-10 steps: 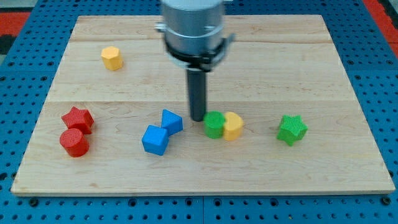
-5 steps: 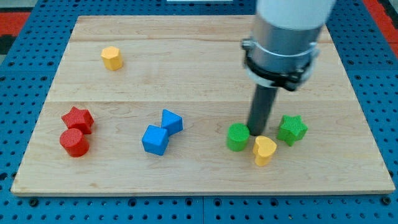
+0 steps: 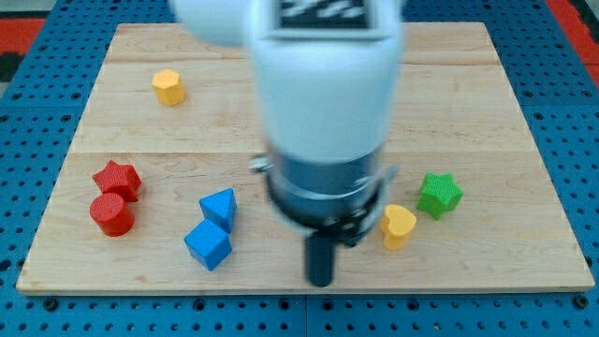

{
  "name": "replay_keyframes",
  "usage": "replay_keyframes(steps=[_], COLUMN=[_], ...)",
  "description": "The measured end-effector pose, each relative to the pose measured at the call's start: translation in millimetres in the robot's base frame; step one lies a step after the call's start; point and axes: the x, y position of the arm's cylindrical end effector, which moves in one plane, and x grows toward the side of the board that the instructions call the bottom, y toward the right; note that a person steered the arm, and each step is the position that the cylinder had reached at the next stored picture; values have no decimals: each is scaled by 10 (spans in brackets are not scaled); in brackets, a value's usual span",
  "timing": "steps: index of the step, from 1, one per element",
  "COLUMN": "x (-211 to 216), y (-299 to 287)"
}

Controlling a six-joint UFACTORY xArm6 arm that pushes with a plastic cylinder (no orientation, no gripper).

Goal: Push the yellow heart diagonal top left of the green star

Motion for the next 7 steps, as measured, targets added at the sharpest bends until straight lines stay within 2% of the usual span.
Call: replay_keyframes(steps=[1, 2, 3, 4, 5, 7], x=[29, -122, -786, -1454, -1786, -1078], y=[629, 748, 302, 271, 301, -1221])
